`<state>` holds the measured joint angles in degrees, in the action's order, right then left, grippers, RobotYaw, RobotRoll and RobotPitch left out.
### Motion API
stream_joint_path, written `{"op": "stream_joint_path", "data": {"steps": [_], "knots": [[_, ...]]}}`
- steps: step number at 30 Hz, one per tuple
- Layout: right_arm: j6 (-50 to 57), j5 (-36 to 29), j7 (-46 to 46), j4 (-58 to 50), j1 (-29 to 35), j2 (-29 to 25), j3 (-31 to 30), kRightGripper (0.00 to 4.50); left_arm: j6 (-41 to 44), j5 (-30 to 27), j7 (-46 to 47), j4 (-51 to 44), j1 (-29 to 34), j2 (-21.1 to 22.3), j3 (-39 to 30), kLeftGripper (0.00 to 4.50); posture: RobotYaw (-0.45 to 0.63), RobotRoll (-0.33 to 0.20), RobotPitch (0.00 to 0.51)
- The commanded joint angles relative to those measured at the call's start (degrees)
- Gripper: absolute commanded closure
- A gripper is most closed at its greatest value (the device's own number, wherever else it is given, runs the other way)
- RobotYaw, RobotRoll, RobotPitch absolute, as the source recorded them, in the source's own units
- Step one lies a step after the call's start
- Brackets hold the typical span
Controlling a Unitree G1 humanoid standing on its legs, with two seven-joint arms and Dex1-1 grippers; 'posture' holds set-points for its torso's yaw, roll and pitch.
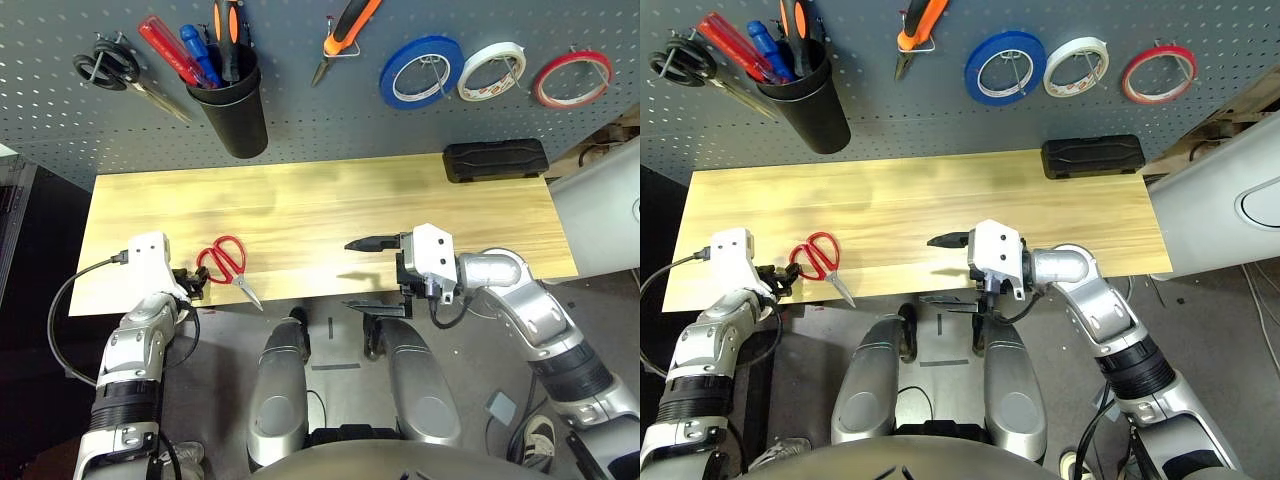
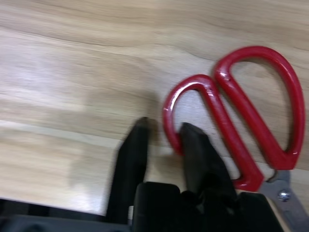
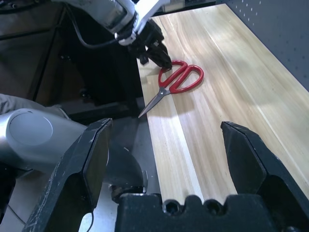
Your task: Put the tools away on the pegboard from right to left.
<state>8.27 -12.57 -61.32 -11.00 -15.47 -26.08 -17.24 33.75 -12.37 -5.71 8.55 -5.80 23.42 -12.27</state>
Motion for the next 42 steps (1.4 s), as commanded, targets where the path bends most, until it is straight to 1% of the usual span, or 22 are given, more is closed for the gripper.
{"op": "stream_joint_path", "data": {"steps": [1, 10, 14, 19, 22, 25, 27, 29, 30, 32, 34, 35, 39, 42], "knots": [[0.45, -0.77, -0.10, -1.12, 0.86, -0.73, -0.19, 0.00, -0.25, 1.33, -0.11, 2.37, 1.03, -1.12, 0.47, 4.47, -0.02, 0.000, 0.400], [-0.54, -0.95, 0.22, -0.05, 0.96, -0.77, 0.12, 0.00, -1.37, 1.53, -0.09, 1.11, -0.98, -1.97, -0.42, 4.47, -0.01, 0.000, 0.401], [-2.60, -1.69, -0.66, 1.82, 1.17, -1.60, 1.63, 0.00, -0.81, 0.63, -0.82, -3.60, -1.74, -1.04, -1.66, 4.47, 0.00, 0.000, 0.385], [-1.86, -9.71, -3.49, 4.75, 0.26, -1.10, 7.06, 0.00, 2.98, -1.46, -4.07, -11.08, -1.10, 1.66, -3.20, 4.47, 0.03, 0.000, 0.354], [-1.79, -11.59, -5.44, 7.28, -1.17, -2.31, 9.31, 0.00, 5.85, -3.09, -7.03, -15.33, -0.91, 4.37, -4.01, 4.47, 0.04, 0.000, 0.338], [-2.19, -13.02, -8.00, 10.55, -2.96, -3.58, 11.20, 0.00, 7.83, -4.37, -9.02, -18.06, -1.61, 7.02, -5.32, 4.47, 0.06, 0.000, 0.298], [-2.21, -14.14, -9.37, 12.22, -3.87, -4.15, 12.56, 0.00, 8.54, -5.36, -10.82, -20.15, -1.45, 8.87, -6.28, 4.47, 0.06, 0.000, 0.286], [-2.36, -15.62, -10.74, 13.92, -4.77, -4.06, 13.95, 0.00, 8.70, -5.51, -11.42, -20.83, -1.37, 9.78, -7.00, 4.47, 0.07, 0.000, 0.250], [-2.16, -16.04, -11.37, 14.65, -5.09, -4.27, 14.42, 0.00, 8.61, -5.58, -11.70, -21.04, -1.29, 10.13, -7.47, 4.47, 0.07, 0.000, 0.244], [-2.60, -16.31, -11.98, 16.21, -5.67, -4.41, 15.41, 0.00, 8.18, -5.57, -12.12, -21.21, -1.35, 10.65, -8.52, 4.47, 0.08, 0.000, 0.217], [-3.38, -16.66, -12.80, 17.09, -5.73, -4.65, 16.35, 0.00, 7.43, -6.17, -13.01, -21.98, -1.35, 11.17, -9.85, 4.47, 0.08, 0.000, 0.206], [-3.86, -17.15, -13.68, 17.81, -5.87, -4.64, 17.02, 0.00, 6.49, -6.93, -13.86, -22.48, -1.47, 11.17, -10.56, 4.47, 0.09, 0.000, 0.183], [-5.50, -18.14, -16.16, 20.65, -6.71, -4.81, 18.70, 0.00, 2.55, -7.46, -15.55, -22.06, -1.17, 11.19, -13.13, 4.47, 0.09, 0.000, 0.153], [-6.77, -19.59, -18.35, 23.60, -8.24, -4.19, 20.38, 0.00, 0.12, -7.38, -15.56, -21.53, -1.28, 11.22, -14.83, 4.47, 0.10, 0.000, 0.145]]}}
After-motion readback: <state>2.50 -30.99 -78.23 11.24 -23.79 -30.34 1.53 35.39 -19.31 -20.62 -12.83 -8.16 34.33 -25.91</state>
